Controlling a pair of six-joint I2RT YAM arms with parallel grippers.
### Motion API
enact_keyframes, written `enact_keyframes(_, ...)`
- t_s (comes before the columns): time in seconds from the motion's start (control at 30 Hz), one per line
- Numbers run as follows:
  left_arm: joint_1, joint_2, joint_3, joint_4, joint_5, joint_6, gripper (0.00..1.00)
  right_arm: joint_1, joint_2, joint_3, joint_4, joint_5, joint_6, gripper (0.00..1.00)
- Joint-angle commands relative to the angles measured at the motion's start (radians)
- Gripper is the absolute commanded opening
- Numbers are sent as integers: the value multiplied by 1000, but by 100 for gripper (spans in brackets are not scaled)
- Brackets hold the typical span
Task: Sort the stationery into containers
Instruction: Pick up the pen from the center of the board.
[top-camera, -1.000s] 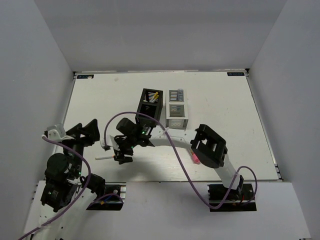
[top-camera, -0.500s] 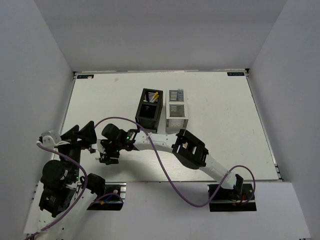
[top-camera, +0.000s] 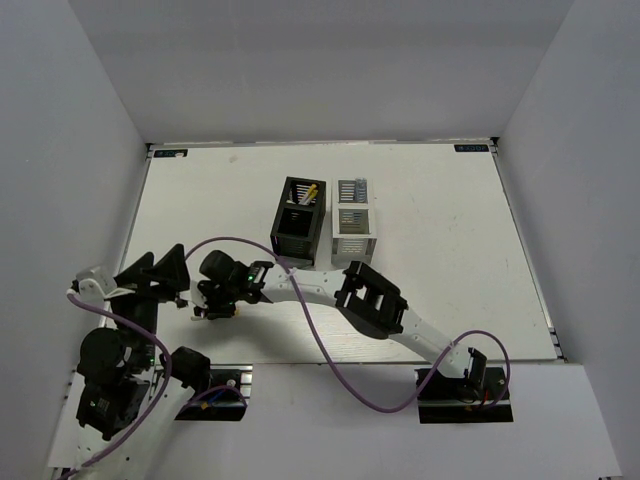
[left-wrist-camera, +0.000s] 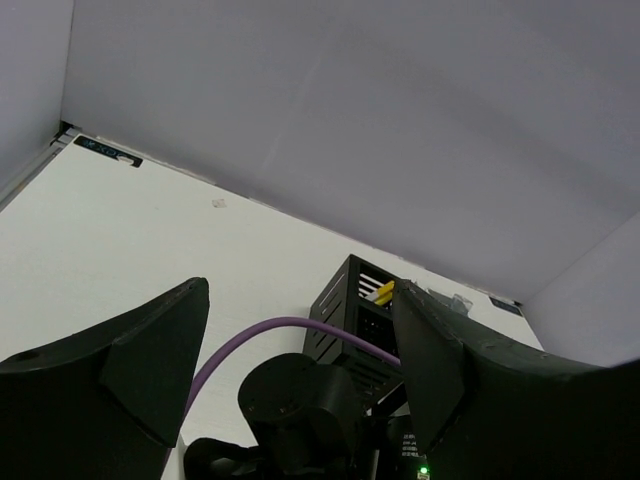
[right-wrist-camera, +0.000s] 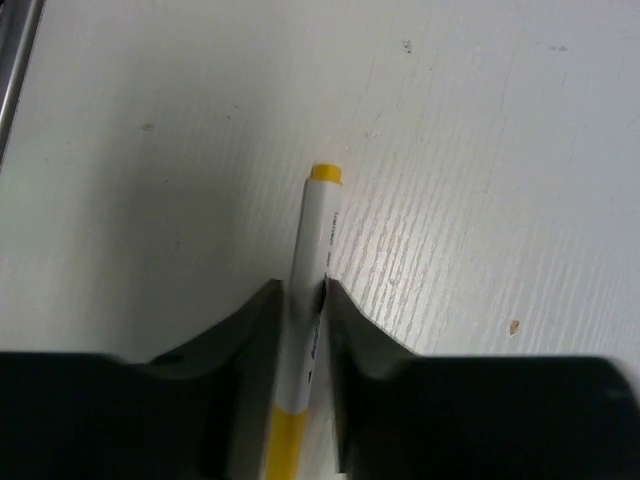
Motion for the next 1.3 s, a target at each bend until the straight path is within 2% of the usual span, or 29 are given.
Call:
enact_keyframes(0.0,7,-6,-3,5,-6,2,84,3,43,26,-50,3,-15,26)
enact_keyframes(0.13,7,-15,-3,5,-6,2,84,0,43,7,-98,-12,-18,6)
enact_keyframes(0.2,7,-24,-3,5,-6,2,84,-1,37,4,-113,-17,-21,1)
enact_keyframes(0.5,7,-24,-3,5,-6,2,84,-42,-103,-48,-140,-66,-11,0)
enact_keyframes(0.9,7,-55,-3,5,-24,2,84,-138,-287,13,-195,-126,29,0)
enact_keyframes(1.13,7,-75,-12,5,-24,2,84,-251,-373,49,-192,-167,60,0)
enact_keyframes(1.27,7,-75,-12,5,-24,2,84,-328,-413,99,-193,-247,68,0)
